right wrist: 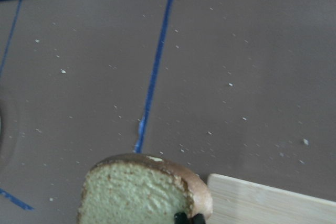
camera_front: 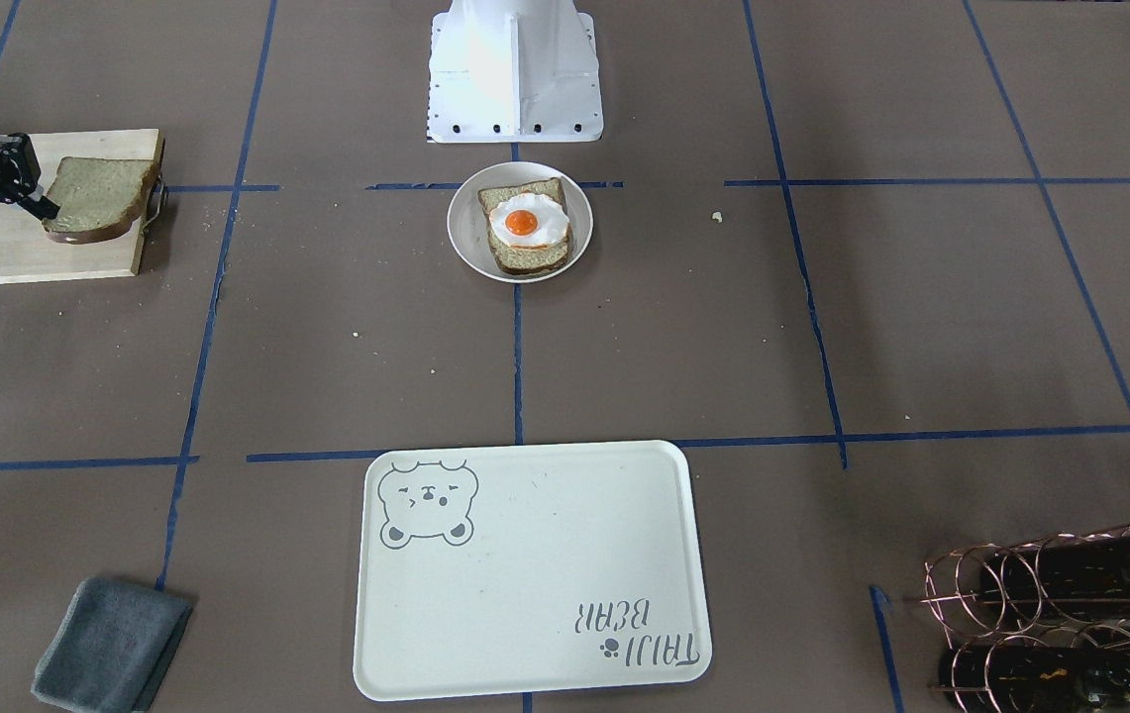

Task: Make sandwich and place on tray
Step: 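Lift the bread slice with the right gripper and carry it over the egg plate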

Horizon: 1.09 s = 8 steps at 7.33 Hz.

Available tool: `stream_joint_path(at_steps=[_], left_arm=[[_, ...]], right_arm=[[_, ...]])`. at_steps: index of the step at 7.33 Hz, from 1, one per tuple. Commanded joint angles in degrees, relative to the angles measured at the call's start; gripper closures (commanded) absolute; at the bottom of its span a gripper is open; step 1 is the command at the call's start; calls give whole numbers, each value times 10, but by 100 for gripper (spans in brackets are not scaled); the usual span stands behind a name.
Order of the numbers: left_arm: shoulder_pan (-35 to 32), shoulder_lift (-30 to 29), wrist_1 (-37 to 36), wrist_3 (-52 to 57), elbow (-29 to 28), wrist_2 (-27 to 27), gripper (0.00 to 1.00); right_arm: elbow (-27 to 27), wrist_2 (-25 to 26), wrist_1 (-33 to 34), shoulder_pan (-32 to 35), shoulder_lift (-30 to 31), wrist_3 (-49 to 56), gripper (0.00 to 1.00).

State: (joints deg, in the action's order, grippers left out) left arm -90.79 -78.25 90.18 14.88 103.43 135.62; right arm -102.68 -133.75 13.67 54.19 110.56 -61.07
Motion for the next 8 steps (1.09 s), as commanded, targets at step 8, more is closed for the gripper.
stream_joint_path(at_steps=[8], left_arm=[[-1,0,-1,0,-11,-2,0]], right_arm=[[3,239,326,-311,-422,-128,100]])
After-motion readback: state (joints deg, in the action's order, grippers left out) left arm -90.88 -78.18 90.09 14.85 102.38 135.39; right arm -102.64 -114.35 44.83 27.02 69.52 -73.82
